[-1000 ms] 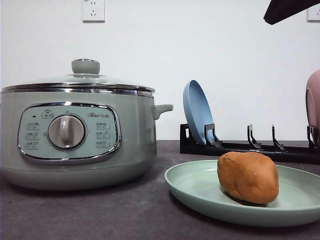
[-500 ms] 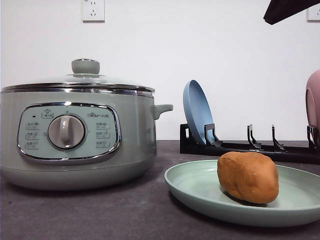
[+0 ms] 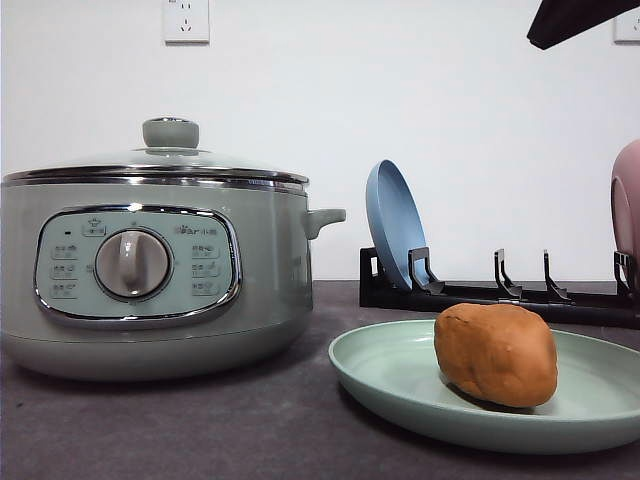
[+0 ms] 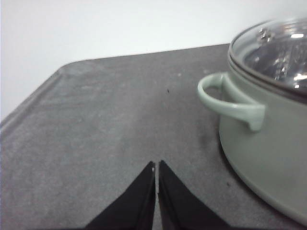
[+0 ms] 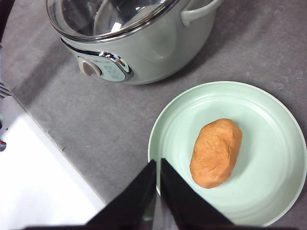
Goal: Transfer potato from steamer to green plate
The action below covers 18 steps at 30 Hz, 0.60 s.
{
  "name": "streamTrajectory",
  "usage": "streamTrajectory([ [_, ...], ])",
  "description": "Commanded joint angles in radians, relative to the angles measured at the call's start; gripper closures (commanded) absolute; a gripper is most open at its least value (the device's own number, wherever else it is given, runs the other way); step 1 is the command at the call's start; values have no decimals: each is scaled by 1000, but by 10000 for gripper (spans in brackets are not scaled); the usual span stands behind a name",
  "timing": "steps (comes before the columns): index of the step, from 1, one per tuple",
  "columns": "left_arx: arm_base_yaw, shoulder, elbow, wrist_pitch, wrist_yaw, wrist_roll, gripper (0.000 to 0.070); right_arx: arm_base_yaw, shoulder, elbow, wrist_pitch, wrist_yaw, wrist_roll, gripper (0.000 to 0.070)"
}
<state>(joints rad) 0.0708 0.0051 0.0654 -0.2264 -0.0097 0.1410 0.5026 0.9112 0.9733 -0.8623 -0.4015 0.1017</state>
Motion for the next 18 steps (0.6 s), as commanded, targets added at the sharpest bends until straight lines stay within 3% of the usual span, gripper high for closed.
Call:
streamTrajectory([
  [1, 2, -2, -13, 10, -2, 8, 697, 4, 7, 18, 10, -6, -9, 699],
  [18, 1, -2, -53, 37, -2, 3, 697, 4, 7, 18, 10, -6, -9, 699],
])
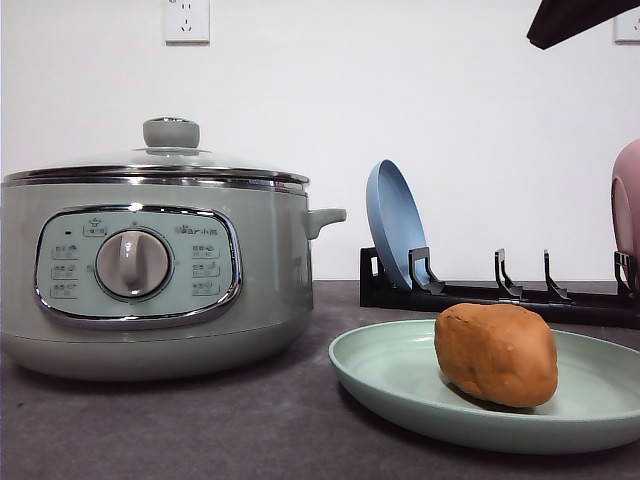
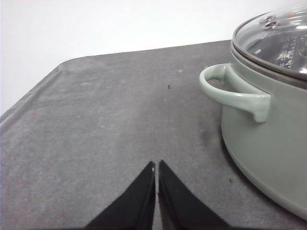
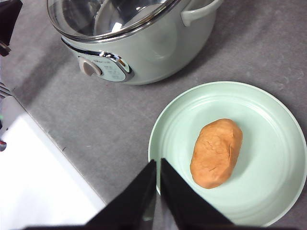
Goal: Transfer potato from steamer to green plate
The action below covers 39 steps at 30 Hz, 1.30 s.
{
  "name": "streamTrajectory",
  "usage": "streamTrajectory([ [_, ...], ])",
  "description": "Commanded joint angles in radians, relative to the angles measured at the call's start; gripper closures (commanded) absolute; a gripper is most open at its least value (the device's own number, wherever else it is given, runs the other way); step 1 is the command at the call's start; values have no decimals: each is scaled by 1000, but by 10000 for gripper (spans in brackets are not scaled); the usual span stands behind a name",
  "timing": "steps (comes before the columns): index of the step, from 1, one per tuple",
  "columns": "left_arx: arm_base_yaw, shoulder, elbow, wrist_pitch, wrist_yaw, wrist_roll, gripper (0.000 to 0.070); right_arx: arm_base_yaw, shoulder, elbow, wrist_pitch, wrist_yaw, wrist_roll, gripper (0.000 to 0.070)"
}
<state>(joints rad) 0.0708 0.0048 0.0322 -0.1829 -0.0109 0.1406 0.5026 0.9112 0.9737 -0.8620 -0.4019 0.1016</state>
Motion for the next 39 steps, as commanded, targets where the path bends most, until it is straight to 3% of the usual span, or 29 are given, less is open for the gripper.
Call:
streamTrajectory([
  [1, 1, -2, -20, -6, -1, 3, 697, 4, 7, 18, 9, -6, -9, 699],
  [16, 1, -2, -20, -6, -1, 3, 697, 4, 7, 18, 9, -2, -12, 699],
  [19, 1, -2, -20, -6, 0, 3, 697, -22, -21, 17, 37, 53, -72, 699],
  [22, 1, -2, -20, -7, -1, 3, 697, -79, -77, -8, 146, 91, -102, 699],
  [25, 1, -2, -20, -6, -1, 3, 697, -163, -174, -88, 304, 81, -87, 699],
  [32, 1, -2, -20, -6, -1, 3, 697, -398, -429, -409, 642, 96, -83, 699],
  [39, 1, -2, -20, -6, -1, 3, 697, -531, -655, -699, 863, 98, -83, 699],
])
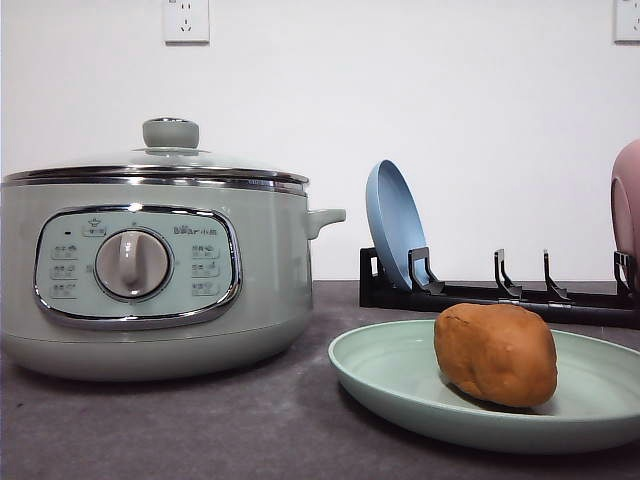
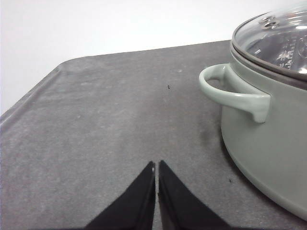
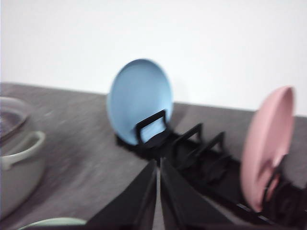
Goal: Transfer potato from steamer to green plate
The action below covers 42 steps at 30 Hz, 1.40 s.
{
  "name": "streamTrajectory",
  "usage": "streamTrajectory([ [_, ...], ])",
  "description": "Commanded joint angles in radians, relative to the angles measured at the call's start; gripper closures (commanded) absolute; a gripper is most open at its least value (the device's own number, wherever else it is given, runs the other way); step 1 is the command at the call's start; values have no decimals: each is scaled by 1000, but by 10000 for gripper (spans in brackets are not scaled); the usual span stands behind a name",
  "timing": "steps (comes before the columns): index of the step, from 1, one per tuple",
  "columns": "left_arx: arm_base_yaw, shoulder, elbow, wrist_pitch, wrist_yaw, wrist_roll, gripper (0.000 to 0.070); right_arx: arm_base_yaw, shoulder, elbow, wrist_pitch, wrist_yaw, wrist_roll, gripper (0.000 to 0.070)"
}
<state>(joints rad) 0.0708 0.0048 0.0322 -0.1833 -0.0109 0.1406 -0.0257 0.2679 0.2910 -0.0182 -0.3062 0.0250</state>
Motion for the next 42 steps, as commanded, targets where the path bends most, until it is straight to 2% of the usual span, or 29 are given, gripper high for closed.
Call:
streamTrajectory([
  [1, 1, -2, -20, -6, -1, 3, 697, -10, -37, -47, 36, 8, -6, 699],
  [7, 1, -2, -20, -6, 0, 3, 697, -15, -160, -176, 41, 79, 0, 699],
  [15, 1, -2, -20, -6, -1, 3, 697, -15, -249, -275, 38, 79, 20, 699],
  [25, 1, -2, -20, -6, -1, 3, 697, -15, -264, -280, -149, 78, 24, 699],
  [42, 1, -2, -20, -6, -1, 3, 697, -15, -264, -280, -140, 74, 31, 699],
])
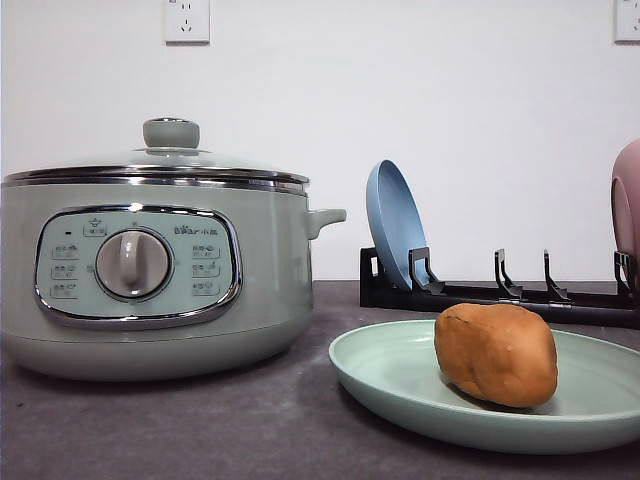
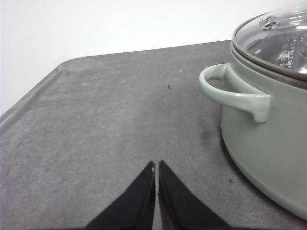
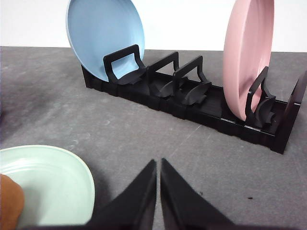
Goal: Transfer potato from steamer to green plate
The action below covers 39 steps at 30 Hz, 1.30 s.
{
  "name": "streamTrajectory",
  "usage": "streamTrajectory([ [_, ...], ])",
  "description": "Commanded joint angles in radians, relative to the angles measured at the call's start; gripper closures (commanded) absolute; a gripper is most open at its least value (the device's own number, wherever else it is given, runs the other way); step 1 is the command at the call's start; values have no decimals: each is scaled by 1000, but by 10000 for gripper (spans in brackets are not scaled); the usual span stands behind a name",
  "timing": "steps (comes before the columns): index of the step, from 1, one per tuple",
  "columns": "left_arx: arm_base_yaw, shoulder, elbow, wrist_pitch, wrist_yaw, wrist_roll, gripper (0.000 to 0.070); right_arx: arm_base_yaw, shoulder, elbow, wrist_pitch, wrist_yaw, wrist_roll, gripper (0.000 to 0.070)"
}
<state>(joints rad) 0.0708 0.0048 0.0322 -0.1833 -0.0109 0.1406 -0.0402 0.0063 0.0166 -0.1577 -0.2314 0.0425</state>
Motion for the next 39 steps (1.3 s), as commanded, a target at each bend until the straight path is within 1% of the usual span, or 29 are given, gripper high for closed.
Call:
streamTrajectory([
  [1, 1, -2, -20, -6, -1, 4, 697, -1, -3, -5, 0, -1, 13, 699],
  [39, 1, -2, -20, -6, -1, 3, 697, -1, -3, -5, 0, -1, 13, 699],
])
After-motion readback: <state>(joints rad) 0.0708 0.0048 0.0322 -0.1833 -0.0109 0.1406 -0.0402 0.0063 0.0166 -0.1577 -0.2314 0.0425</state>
